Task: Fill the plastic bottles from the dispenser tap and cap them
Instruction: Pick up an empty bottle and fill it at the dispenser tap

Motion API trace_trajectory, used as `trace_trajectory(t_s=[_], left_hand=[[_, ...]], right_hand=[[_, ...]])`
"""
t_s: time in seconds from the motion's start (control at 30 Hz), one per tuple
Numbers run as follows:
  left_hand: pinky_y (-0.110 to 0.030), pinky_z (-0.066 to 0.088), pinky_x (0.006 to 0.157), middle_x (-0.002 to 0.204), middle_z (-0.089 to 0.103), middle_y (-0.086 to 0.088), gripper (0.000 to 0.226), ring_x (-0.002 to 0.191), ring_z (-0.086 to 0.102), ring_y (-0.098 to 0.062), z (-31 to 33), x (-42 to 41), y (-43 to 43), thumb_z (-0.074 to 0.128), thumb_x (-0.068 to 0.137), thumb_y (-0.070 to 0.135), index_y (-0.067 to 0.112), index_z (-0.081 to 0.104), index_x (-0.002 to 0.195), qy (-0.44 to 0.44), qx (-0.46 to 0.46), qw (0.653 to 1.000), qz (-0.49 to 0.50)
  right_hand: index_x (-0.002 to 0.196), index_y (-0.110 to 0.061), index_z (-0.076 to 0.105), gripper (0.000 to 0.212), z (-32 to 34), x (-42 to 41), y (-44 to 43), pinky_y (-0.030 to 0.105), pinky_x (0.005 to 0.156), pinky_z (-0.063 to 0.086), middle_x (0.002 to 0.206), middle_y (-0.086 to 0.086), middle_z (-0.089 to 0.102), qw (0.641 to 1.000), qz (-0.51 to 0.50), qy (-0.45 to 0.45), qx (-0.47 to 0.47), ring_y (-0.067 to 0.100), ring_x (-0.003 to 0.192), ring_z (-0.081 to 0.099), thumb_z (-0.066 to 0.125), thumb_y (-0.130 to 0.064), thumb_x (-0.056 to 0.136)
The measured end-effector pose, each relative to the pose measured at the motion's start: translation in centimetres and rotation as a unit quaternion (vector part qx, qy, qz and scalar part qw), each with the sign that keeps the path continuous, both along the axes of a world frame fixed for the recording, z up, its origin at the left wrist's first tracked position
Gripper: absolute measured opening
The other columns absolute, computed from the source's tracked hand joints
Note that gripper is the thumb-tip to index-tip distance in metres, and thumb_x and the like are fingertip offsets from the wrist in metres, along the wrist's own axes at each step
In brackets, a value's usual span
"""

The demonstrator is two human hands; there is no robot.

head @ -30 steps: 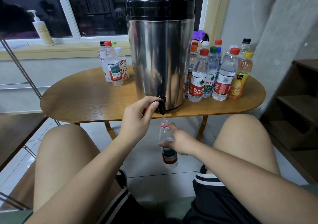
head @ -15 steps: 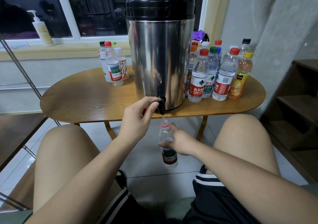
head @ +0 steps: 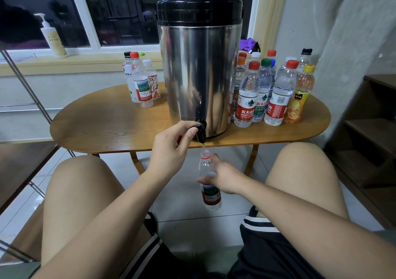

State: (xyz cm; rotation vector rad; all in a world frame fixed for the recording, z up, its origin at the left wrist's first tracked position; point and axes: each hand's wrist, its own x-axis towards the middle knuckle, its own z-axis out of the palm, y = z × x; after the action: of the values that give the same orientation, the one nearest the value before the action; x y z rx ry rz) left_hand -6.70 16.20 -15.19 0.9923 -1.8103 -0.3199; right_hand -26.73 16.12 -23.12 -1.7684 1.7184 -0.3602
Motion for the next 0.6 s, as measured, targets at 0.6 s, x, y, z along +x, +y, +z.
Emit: trace_trajectory(t_s=[0.6], left_hand=[[-0.014, 0.046, 0.079, 0.101, 0.074, 0.022, 0.021, 0.092, 0.070, 0.000, 0.05, 0.04, 0.13, 0.064, 0.111, 0.029, 0.024, 0.077, 0.126, -0.002, 0.000, 1.000, -0.001]], right_hand=[[0.145, -0.034, 0.034, 0.076, -0.10, -0.03, -0.09, 0.038, 0.082, 0.057, 0.145, 0.010, 0.059, 1.000, -0.001, 0.000, 0.010, 0.030, 0.118, 0.065, 0.081, -0.057, 0.090]])
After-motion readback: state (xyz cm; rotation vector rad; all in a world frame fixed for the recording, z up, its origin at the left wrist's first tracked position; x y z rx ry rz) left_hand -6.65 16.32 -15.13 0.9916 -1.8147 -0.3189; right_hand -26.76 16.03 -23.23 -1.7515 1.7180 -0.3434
